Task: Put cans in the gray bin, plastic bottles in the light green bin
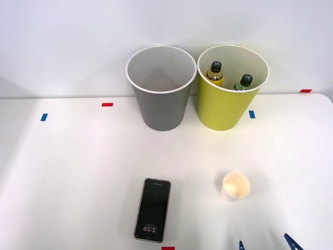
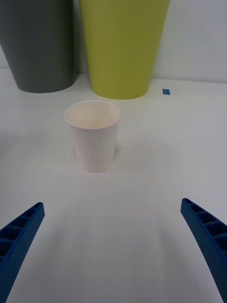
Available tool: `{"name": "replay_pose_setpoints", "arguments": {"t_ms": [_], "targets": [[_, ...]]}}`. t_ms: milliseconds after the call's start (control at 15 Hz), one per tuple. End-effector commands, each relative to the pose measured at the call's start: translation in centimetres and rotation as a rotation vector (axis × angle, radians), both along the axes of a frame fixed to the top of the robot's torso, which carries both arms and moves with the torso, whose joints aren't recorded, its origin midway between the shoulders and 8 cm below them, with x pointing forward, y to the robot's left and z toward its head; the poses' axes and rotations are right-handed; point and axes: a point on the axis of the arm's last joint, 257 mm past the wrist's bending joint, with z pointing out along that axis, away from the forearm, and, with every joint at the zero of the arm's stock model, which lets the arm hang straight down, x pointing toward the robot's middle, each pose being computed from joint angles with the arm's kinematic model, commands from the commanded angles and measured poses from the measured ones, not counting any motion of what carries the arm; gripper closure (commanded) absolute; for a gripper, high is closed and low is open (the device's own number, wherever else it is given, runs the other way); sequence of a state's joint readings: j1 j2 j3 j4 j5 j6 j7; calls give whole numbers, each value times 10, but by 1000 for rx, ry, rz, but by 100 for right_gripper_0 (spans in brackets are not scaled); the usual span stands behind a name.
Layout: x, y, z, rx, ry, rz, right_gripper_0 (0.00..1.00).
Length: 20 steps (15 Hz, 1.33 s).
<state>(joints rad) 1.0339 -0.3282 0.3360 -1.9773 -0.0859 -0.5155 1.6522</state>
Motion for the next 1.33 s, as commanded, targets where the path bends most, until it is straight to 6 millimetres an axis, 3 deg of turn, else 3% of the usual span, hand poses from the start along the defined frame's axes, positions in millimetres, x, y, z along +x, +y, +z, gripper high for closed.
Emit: {"name": "replay_pose_setpoints", "arguments": {"t_ms": [67, 1333], "targets": [[0, 0, 0, 0, 0, 0, 0], [0, 0, 0, 0, 0, 0, 0]]}}
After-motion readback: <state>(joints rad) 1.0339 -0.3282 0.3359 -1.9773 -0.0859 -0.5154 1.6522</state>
